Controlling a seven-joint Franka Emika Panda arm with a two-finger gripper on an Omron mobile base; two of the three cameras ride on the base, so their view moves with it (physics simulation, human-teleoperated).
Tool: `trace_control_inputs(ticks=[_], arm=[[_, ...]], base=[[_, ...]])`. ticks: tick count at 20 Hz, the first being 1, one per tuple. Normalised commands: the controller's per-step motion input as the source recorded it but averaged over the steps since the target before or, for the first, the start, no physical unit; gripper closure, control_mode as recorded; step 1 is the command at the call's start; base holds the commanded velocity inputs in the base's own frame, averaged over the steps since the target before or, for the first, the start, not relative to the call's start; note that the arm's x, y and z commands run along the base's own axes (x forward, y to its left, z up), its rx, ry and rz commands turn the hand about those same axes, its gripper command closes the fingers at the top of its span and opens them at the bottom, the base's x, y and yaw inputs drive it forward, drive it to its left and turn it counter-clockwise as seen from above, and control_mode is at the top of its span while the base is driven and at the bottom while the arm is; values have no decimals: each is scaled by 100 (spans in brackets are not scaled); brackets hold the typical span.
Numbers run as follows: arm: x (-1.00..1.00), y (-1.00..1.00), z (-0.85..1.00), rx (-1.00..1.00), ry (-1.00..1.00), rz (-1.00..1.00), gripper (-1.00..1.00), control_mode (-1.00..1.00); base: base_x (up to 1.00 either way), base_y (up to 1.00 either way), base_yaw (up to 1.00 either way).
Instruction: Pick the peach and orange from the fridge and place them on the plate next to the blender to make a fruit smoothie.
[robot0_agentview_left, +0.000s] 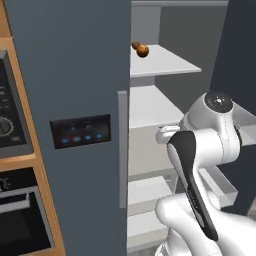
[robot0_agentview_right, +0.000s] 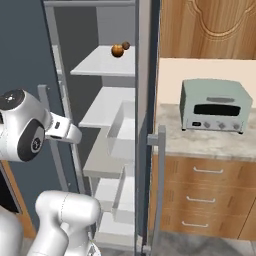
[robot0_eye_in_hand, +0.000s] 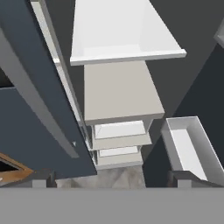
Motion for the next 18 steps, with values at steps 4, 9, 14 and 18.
trace_control_inputs(ticks=[4, 9, 14, 18], arm=[[0, 0, 0, 0, 0, 0, -100, 100], [0, 0, 0, 0, 0, 0, -100, 100], [0, 0, 0, 0, 0, 0, -100, 100], [-12, -14, 31, 0, -14, 0, -100, -100]], base=[[61, -20, -1], [39, -35, 0], [49, -30, -2], [13, -11, 0]])
